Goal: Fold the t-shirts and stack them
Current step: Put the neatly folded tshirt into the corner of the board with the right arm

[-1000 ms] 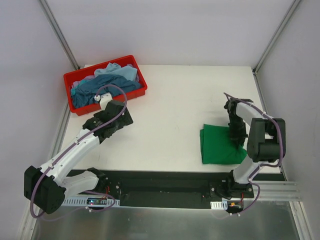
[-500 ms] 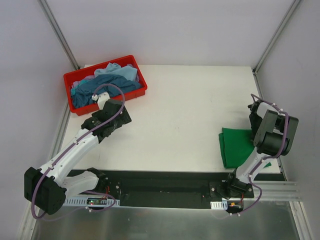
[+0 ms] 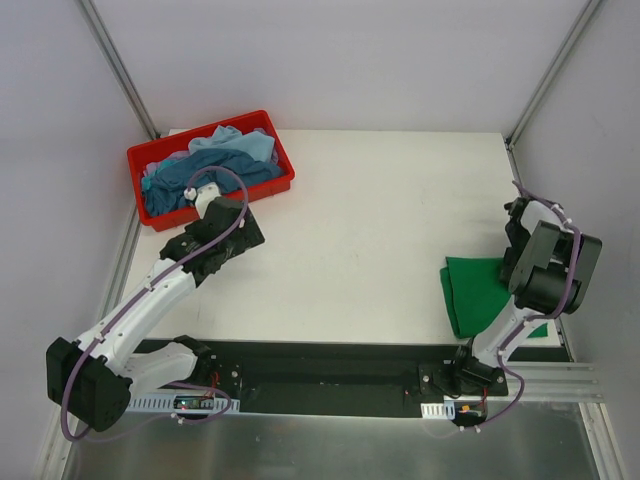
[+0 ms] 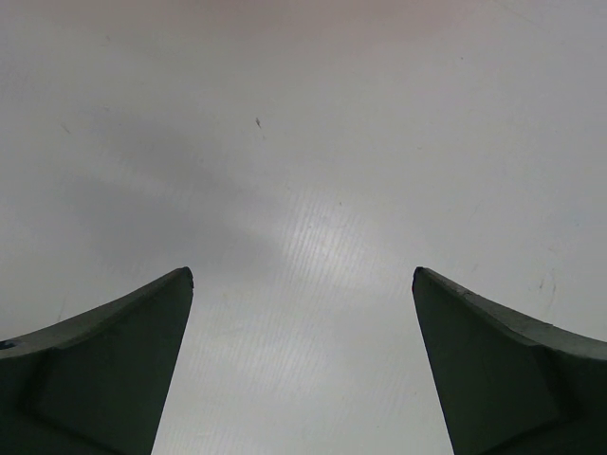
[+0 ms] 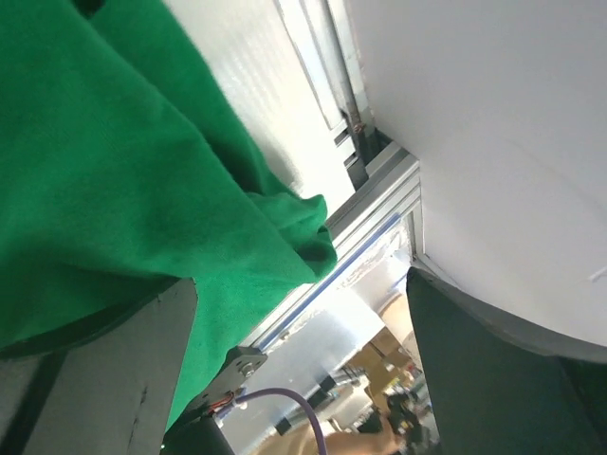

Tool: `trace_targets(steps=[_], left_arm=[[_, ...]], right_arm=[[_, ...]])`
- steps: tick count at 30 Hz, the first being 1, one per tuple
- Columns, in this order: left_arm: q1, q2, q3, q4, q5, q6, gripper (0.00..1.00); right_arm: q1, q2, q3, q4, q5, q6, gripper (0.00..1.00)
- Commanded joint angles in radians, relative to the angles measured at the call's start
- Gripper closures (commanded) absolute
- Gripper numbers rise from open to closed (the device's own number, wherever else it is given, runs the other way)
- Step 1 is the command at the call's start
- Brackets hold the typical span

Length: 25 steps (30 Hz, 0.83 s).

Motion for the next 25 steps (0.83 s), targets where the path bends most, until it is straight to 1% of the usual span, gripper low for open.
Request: trace_targets(steps=[1, 2, 3, 6, 9, 13, 15, 17, 19, 21, 22, 25], left_arm=[[0.012, -0.026, 0.044, 0.006, 0.061, -0.006, 0.01], [0.012, -0.03, 0.044, 0.006, 0.073, -0.006, 0.01], [0.012, -0.033, 0.042, 0.006, 0.085, -0.005, 0.01], [0.012, -0.056, 0.042, 0.004, 0.111, 0.011, 0.01], [0.012, -0.104, 0.034, 0.001, 0.124, 0.017, 0.01], [0.012, -0.177, 0.005, 0.0, 0.113, 0.014, 0.01], [0.012, -0.202, -0.012, 0.0, 0.128, 0.006, 0.01], [0.012, -0.219, -0.025, -0.003, 0.151, -0.002, 0.01], [0.012, -0.233, -0.039, -0.002, 0.19, -0.014, 0.01], [0.01, -0.239, -0.053, -0.002, 0.205, -0.031, 0.01], [0.012, -0.242, -0.059, -0.002, 0.208, -0.037, 0.01], [0.012, -0.237, -0.079, -0.003, 0.222, -0.055, 0.01]], right_arm=[[-0.005, -0.174, 0.072, -0.038, -0.003, 0.059, 0.05], [-0.003, -0.247, 0.078, -0.025, -0.054, 0.068, 0.02], [-0.003, -0.286, 0.078, -0.008, -0.094, 0.082, 0.04], [-0.005, -0.533, 0.027, 0.127, -0.224, 0.113, 0.04], [-0.006, -0.766, -0.098, 0.302, -0.321, 0.165, 0.04], [-0.006, -1.044, -0.281, 0.533, -0.58, 0.194, 0.04], [-0.005, -1.139, -0.356, 0.618, -0.711, 0.234, 0.04], [-0.006, -1.201, -0.413, 0.676, -0.851, 0.236, 0.04], [-0.006, -1.238, -0.456, 0.736, -0.957, 0.254, 0.04], [-0.006, -1.247, -0.484, 0.759, -1.037, 0.26, 0.04], [-0.006, -1.244, -0.491, 0.764, -1.048, 0.262, 0.04], [-0.006, -1.241, -0.494, 0.756, -1.005, 0.28, 0.04]])
